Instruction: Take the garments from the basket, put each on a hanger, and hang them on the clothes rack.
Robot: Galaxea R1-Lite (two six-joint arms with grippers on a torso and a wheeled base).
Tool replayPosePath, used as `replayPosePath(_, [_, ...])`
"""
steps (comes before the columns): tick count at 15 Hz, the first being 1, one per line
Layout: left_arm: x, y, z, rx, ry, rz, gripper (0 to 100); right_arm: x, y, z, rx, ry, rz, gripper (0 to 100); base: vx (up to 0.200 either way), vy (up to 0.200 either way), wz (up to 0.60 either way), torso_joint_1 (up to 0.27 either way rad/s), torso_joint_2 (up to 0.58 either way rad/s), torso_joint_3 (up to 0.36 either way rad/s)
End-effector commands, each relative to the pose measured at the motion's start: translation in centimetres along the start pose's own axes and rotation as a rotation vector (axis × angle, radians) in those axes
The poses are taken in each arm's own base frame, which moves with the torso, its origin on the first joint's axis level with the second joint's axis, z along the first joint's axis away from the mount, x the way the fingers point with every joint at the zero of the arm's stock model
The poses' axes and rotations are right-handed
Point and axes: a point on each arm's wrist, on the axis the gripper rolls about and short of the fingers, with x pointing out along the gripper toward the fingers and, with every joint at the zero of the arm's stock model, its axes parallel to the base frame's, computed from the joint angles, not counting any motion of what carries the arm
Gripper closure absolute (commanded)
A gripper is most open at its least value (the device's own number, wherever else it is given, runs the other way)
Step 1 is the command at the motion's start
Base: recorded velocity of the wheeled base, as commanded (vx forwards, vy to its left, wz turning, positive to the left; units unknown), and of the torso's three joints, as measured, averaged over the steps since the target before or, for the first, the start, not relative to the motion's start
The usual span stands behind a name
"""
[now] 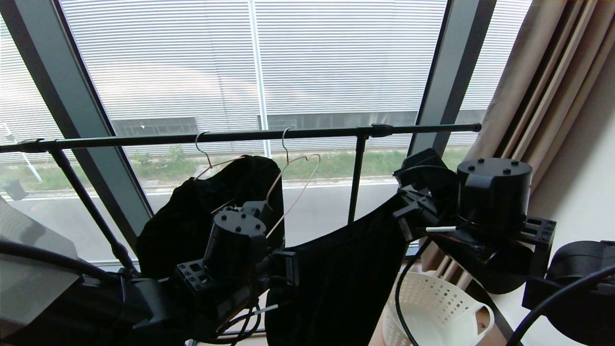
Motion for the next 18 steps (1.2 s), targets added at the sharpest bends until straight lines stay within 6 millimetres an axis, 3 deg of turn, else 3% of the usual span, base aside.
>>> replayPosePath(1, [-0.4,0.0,0.4,-0.006,-0.015,-0.004,100,-0.1,1.1,-1.1,-0.036,0.029,0.028,100,0.000,0.000,0.00,0.000,0.00,0.000])
replayPosePath(5, [-0.4,0.0,0.4,-0.005,-0.014,-0.005,100,-0.2,3.0,-2.5,-0.097,0.065,0.077,100,0.000,0.000,0.00,0.000,0.00,0.000])
replayPosePath(18, [-2.1,0.1,2.5,-0.037,-0.096,-0.034,100,-0.7,3.4,-3.2,-0.186,0.120,0.055,100,0.000,0.000,0.00,0.000,0.00,0.000])
